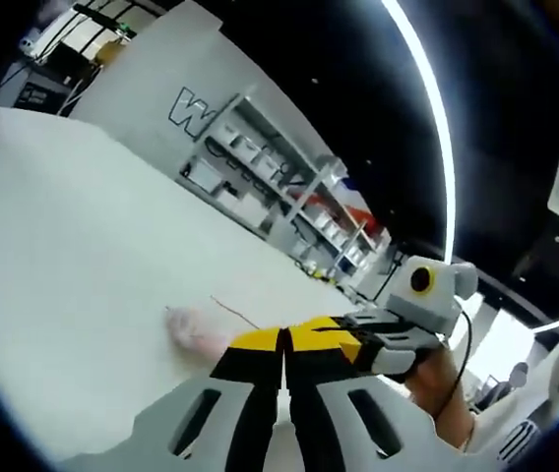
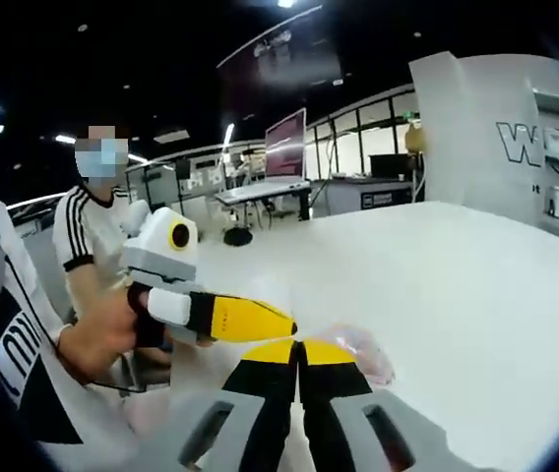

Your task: Open the resealable bag by pulling the two sides of the seal apart until the entire bag opening is separated and visibly accessible.

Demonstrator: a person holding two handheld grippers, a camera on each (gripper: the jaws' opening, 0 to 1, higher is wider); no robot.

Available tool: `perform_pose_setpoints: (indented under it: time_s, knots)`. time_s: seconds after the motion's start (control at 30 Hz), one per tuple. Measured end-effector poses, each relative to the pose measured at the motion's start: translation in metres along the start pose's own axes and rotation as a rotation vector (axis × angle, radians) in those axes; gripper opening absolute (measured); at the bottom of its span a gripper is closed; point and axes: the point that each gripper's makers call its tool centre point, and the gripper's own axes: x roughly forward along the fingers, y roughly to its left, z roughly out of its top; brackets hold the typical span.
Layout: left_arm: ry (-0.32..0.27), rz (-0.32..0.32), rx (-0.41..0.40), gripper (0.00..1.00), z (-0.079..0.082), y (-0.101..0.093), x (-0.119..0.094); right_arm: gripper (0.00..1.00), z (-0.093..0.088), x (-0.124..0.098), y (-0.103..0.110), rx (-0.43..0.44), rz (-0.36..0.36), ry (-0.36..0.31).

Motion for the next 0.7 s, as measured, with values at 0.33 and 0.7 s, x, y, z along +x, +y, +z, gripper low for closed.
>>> perform_pose_setpoints:
  time_s: [0.33,0.7]
  knots:
    - [0.001,0.011,-0.06,0.03,-0.0002,0.0053,-0.0038,0.0,0.0023,-0.0005,0.0049,-0.06,-0.029,-0.014]
    - [0.016,-0.004,-0.145,0.04,-0.0054,0.0077,-0.0026,0.0,0.001,0.0001,0.0065,-0.091,-0.03,-0.019]
